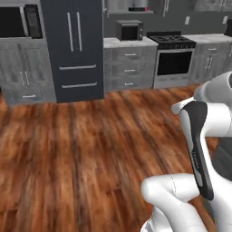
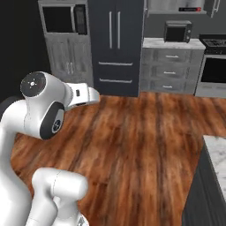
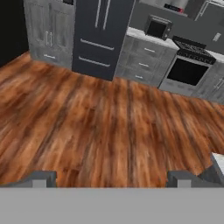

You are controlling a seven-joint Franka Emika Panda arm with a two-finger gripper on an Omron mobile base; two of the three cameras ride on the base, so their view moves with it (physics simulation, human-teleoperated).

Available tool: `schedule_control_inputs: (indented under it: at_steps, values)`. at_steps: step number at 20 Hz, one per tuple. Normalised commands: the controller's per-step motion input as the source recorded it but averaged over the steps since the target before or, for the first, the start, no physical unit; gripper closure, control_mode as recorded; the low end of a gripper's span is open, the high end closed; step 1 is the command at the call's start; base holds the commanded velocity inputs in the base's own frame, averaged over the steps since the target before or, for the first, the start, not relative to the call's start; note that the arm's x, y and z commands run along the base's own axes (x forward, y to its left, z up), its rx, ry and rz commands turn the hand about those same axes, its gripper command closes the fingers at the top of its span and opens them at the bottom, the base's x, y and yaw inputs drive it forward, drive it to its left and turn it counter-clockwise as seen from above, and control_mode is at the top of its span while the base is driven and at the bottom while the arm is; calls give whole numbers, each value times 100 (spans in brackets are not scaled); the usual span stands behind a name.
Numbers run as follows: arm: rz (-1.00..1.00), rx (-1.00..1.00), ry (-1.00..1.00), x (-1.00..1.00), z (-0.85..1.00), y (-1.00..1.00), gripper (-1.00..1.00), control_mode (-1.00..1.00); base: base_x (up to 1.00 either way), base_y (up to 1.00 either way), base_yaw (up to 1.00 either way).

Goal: Retrieve the tupperware and aluminum foil from the cabinet and place them on the dining counter near the plate with cucumber and kebab skewer to prepare for storing leftovers.

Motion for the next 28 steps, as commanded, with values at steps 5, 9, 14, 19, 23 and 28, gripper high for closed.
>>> schedule_control_inputs:
  at_steps: [5,9,14,19,23,28]
  values:
    - [0,0,0,0,0,0,-100,100,100,0,-37]
    - [0,0,0,0,0,0,-100,100,100,0,-37]
    - [0,0,0,0,0,0,-100,100,100,0,-36]
    - [0,0,0,0,0,0,-100,100,100,0,-31]
    - [0,0,0,0,0,0,-100,100,100,0,-21]
    - [0,0,0,0,0,0,-100,100,100,-1,-2]
